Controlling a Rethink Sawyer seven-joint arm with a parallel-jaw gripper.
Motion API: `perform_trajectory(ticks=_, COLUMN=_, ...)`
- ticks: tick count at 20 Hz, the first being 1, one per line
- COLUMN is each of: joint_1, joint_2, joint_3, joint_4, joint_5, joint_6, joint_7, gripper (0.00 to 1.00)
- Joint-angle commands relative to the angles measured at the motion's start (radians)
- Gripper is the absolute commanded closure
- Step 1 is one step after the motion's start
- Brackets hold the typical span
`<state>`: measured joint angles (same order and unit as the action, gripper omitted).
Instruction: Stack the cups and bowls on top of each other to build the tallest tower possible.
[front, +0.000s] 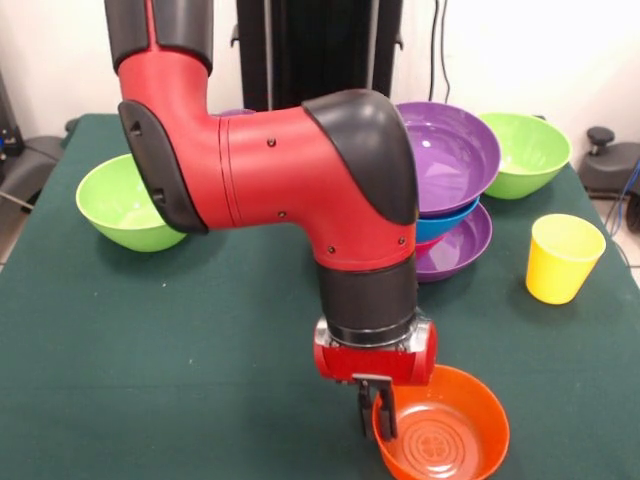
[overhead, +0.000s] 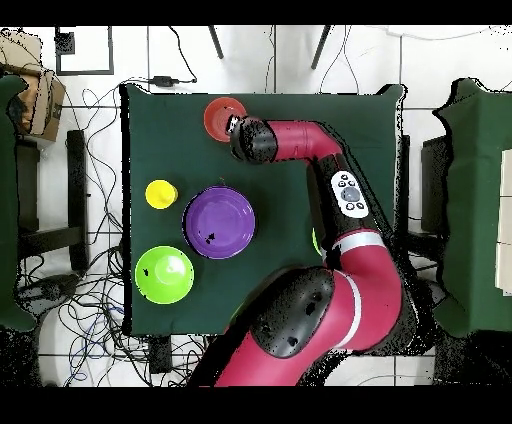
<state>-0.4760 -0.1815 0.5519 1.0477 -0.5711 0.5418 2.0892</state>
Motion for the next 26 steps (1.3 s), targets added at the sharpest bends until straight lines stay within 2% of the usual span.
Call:
perform_trajectory(ticks=1, joint_1=-0.012, joint_2=-0.026, joint_3=0.054, joint_4=-0.070, joint_5=-0.016, joint_6=0.181, joint_7=-0.326, gripper=1.00)
perform_trajectory(ticks=7, joint_1=-0.029, joint_2=-0.239, joint_3=0.022, joint_4=0.117, joint_5=0.048, joint_6=0.308, joint_7=-0.263, gripper=1.00)
perform_trajectory(ticks=13, joint_1=-0.047, joint_2=-0.373, joint_3=0.010, joint_4=0.251, joint_5=0.089, joint_6=0.372, joint_7=-0.206, gripper=1.00)
perform_trajectory(ticks=16, joint_1=-0.055, joint_2=-0.438, joint_3=0.008, joint_4=0.308, joint_5=0.094, joint_6=0.363, joint_7=-0.190, gripper=1.00)
perform_trajectory(ticks=22, joint_1=-0.071, joint_2=-0.579, joint_3=-0.005, joint_4=0.434, joint_5=0.147, joint_6=0.411, joint_7=-0.137, gripper=1.00)
perform_trajectory(ticks=26, joint_1=-0.126, joint_2=-0.704, joint_3=0.000, joint_4=0.627, joint_5=0.183, joint_6=0.326, joint_7=-0.126, gripper=1.00)
